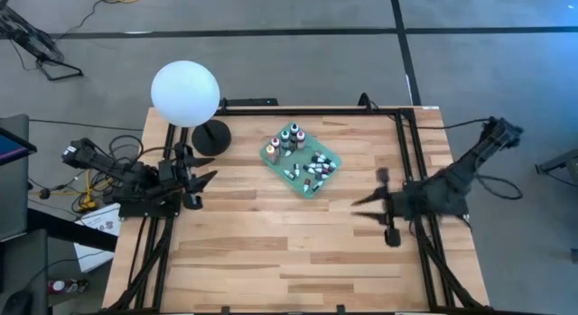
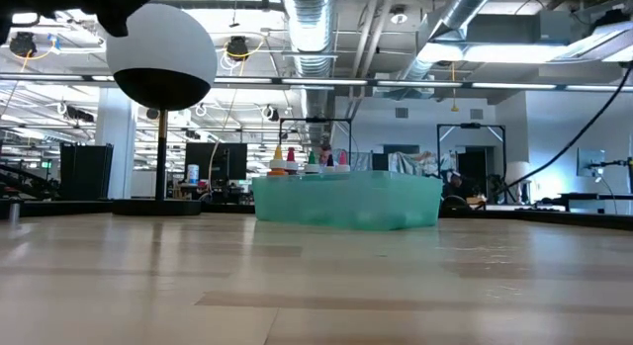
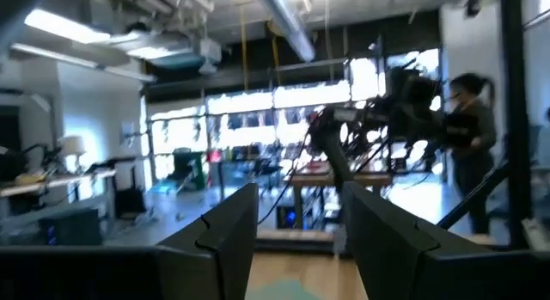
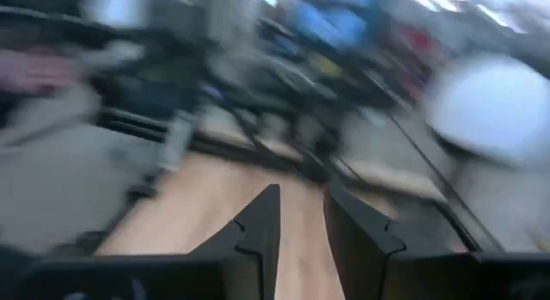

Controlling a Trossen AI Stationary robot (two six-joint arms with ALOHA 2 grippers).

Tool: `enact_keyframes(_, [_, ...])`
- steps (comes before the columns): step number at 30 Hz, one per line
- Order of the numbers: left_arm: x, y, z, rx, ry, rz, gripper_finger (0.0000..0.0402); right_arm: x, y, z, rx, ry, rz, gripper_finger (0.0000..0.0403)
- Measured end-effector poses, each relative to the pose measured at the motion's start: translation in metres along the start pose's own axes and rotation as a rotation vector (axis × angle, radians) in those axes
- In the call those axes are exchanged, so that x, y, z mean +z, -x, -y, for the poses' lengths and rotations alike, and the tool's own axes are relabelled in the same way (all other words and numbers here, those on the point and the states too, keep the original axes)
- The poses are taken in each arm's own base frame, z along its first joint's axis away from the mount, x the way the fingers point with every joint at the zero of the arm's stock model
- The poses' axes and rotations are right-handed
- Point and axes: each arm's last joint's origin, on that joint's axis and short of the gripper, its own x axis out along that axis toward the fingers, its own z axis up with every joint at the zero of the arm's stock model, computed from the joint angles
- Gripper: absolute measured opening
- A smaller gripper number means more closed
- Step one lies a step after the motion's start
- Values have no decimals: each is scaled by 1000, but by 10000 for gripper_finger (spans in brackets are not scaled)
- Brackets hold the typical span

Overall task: Pick & Place food coloring
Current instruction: Return to Home Position

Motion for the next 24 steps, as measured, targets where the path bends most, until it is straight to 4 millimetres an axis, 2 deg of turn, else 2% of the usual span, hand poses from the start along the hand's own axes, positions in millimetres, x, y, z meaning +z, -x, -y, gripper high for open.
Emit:
enact_keyframes(1, [0,1,-1,-13,0,9,165,-3,-5,4,56,31,47,83])
enact_keyframes(3, [-2,0,-1,-36,-13,3,165,-8,-13,18,61,44,83,79])
enact_keyframes(8, [-13,0,-1,-31,-55,-100,165,-37,-25,63,-56,-30,-24,71])
enact_keyframes(10, [-18,0,-1,-21,-64,-147,165,-41,-20,78,-60,-55,3,70])
enact_keyframes(13, [-22,3,-2,-28,-71,-192,165,-45,0,92,-81,-70,68,70])
enact_keyframes(17, [-23,10,-7,-14,-65,-211,165,-57,34,85,-50,-68,183,70])
enact_keyframes(20, [-23,18,-12,-5,-41,-178,165,-80,53,73,-19,-70,244,70])
enact_keyframes(24, [-36,28,-15,4,-16,-140,165,-111,67,62,-79,-93,270,70])
